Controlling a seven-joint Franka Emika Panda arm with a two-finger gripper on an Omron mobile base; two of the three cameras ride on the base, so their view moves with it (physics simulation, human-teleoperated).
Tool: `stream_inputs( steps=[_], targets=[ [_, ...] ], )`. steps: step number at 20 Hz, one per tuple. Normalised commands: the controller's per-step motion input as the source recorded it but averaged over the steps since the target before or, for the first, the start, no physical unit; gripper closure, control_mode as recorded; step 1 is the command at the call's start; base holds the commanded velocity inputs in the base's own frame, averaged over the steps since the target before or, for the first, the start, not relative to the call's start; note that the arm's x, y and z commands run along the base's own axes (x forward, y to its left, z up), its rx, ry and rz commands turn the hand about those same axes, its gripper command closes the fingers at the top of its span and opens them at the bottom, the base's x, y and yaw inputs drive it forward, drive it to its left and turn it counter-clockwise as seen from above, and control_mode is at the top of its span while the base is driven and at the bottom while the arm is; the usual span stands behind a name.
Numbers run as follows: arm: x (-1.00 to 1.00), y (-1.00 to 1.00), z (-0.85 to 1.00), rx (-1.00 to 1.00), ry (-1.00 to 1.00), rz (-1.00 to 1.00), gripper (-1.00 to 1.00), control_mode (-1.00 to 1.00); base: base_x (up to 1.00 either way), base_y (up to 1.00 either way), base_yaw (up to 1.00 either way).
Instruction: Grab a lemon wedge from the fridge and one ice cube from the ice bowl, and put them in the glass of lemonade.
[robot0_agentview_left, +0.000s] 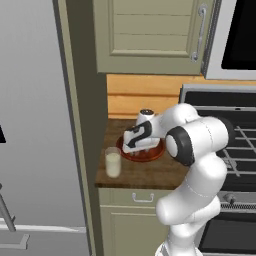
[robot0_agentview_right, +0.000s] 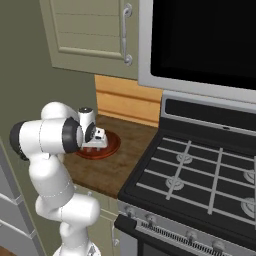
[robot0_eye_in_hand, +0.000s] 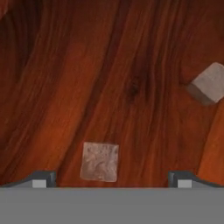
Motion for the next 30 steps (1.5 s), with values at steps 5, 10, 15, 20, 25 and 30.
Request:
stream_inputs(
  steps=[5,10,15,20,25,30],
  targets=[
    [0.28,-0.02,-0.08,0.00,-0.07,0.06,-1.00,-1.00,0.00,0.00,0.00],
    [0.23,-0.14,-0.08,0.00,-0.05,0.05,-1.00,-1.00,0.00,0.00,0.00],
    [0.00,-0.13,0.00,0.00,0.00,0.05,-1.00,-1.00,0.00,0.00,0.00],
    [0.00,-0.02,0.02,0.00,0.01,0.04,-1.00,-1.00,0.00,0.00,0.00],
    [-0.01,0.00,0.00,0.00,0.01,0.00,-1.00,-1.00,0.00,0.00,0.00],
    [-0.06,0.03,-0.01,0.00,0.00,0.00,-1.00,-1.00,0.00,0.00,0.00]
  ],
)
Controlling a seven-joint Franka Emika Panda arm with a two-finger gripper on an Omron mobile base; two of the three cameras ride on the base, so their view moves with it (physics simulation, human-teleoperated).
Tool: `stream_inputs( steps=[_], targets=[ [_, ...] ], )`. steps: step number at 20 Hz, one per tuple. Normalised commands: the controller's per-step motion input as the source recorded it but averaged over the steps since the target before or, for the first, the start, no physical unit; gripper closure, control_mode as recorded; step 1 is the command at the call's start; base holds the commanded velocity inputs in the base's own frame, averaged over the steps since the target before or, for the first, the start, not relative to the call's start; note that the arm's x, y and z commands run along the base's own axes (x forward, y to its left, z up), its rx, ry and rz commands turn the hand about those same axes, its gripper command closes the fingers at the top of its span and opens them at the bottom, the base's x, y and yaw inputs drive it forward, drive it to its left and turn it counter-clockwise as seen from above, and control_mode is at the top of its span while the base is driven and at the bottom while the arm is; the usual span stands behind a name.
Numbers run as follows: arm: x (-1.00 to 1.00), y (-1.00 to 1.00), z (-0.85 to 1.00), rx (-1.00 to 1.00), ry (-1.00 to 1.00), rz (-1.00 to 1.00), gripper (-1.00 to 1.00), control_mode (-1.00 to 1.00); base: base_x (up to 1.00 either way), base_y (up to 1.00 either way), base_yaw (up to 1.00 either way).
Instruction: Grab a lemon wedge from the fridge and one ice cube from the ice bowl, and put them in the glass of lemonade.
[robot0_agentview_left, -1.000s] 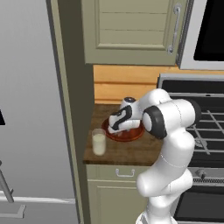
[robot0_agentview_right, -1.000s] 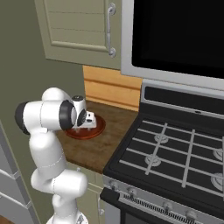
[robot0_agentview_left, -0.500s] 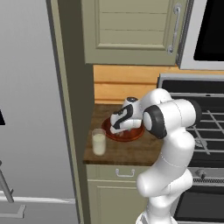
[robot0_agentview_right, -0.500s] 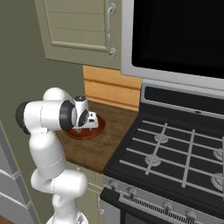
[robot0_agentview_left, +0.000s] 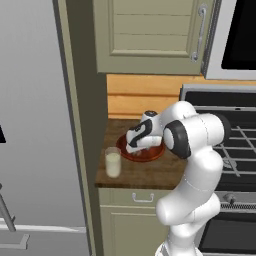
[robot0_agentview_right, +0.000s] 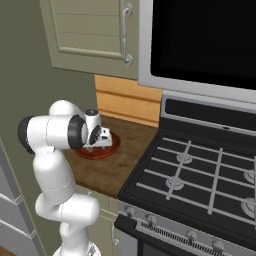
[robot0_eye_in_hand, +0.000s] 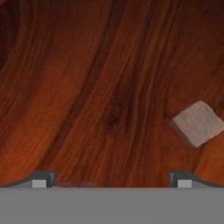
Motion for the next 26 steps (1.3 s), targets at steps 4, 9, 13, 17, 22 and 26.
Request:
stream_inputs(
  steps=[4,9,13,17,22,26],
  targets=[
    [-0.14,0.19,0.00,0.00,0.00,-0.01,-1.00,-1.00,0.00,0.00,0.00],
    [0.01,0.02,-0.03,0.00,0.00,-0.05,-1.00,-1.00,0.00,0.00,0.00],
    [0.00,0.00,-0.14,0.00,0.00,-0.04,-1.00,-1.00,0.00,0.00,0.00],
    [0.00,0.00,-0.03,0.00,0.00,-0.01,-1.00,-1.00,0.00,0.00,0.00],
    [0.00,0.00,-0.01,0.00,0.00,0.00,1.00,-1.00,0.00,0.00,0.00],
    [0.00,0.00,0.00,0.00,0.00,0.00,1.00,-1.00,0.00,0.00,0.00]
  ],
)
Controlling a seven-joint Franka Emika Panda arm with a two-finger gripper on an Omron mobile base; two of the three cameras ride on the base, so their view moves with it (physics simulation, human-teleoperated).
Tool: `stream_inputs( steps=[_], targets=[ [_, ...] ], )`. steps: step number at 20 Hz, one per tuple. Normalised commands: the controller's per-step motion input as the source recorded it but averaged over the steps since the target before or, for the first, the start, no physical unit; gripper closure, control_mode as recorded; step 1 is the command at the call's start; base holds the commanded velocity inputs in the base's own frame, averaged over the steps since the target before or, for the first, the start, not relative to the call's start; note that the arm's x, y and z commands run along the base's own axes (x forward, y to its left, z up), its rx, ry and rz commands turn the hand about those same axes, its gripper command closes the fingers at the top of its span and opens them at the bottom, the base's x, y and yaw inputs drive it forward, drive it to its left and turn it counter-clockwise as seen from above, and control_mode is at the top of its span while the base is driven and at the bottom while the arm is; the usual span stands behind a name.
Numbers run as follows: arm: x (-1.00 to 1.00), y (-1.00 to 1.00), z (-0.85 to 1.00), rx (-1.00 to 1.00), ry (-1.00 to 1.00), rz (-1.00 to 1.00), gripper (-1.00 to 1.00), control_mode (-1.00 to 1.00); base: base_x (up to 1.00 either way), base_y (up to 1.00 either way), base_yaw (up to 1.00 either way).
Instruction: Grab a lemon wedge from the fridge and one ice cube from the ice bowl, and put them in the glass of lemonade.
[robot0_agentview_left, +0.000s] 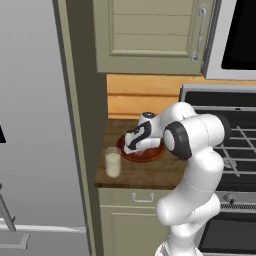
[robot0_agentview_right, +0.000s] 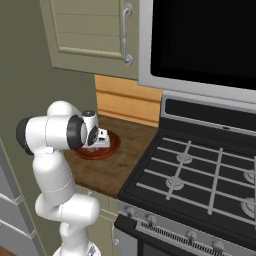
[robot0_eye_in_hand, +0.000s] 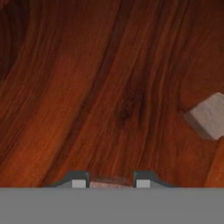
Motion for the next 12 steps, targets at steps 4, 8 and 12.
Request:
stream_inputs(
  steps=[4,8,12],
  targets=[
    [0.00,0.00,0.00,0.00,0.00,0.00,1.00,-1.00,0.00,0.00,0.00],
    [0.00,0.00,0.07,0.00,0.00,0.00,1.00,-1.00,0.00,0.00,0.00],
    [-0.07,0.02,0.69,0.00,-0.06,0.00,1.00,-1.00,0.00,0.00,0.00]
  ],
)
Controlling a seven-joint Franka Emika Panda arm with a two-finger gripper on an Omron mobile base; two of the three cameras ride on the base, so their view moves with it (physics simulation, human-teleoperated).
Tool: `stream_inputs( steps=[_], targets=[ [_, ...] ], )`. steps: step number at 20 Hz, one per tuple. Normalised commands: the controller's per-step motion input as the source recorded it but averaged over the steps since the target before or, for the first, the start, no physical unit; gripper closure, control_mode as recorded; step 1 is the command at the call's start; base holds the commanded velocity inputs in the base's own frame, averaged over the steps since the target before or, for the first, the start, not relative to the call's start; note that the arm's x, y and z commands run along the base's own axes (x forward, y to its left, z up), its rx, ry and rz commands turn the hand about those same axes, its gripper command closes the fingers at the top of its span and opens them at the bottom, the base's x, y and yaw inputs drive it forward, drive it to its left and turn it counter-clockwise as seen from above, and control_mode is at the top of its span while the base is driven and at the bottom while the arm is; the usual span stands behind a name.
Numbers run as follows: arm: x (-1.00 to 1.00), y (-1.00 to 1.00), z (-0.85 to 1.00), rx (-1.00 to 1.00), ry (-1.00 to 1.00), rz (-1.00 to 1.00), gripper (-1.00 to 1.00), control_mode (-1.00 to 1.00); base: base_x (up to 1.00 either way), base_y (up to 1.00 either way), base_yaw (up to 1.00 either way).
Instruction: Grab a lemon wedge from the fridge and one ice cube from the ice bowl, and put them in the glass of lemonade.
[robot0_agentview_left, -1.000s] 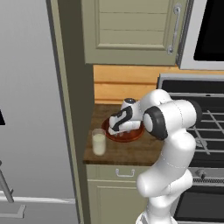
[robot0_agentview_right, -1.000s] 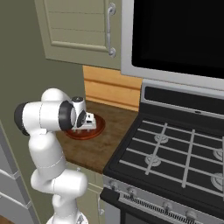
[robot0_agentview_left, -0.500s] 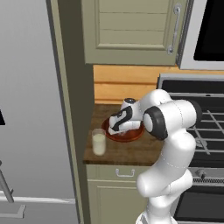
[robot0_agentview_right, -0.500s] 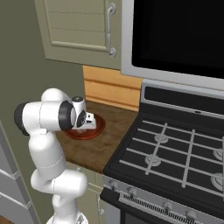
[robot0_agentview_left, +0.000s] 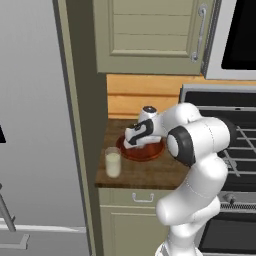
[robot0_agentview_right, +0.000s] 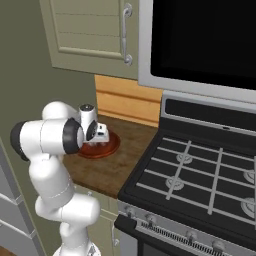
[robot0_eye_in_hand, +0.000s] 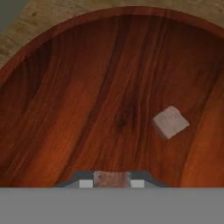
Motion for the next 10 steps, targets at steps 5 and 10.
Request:
stream_inputs(
  steps=[5,10],
  targets=[
    [-0.10,0.01,0.52,0.00,-0.05,0.00,1.00,-1.00,0.00,0.00,0.00],
    [-0.59,0.11,0.49,0.00,-0.08,0.01,1.00,-1.00,0.00,0.00,0.00]
  ],
)
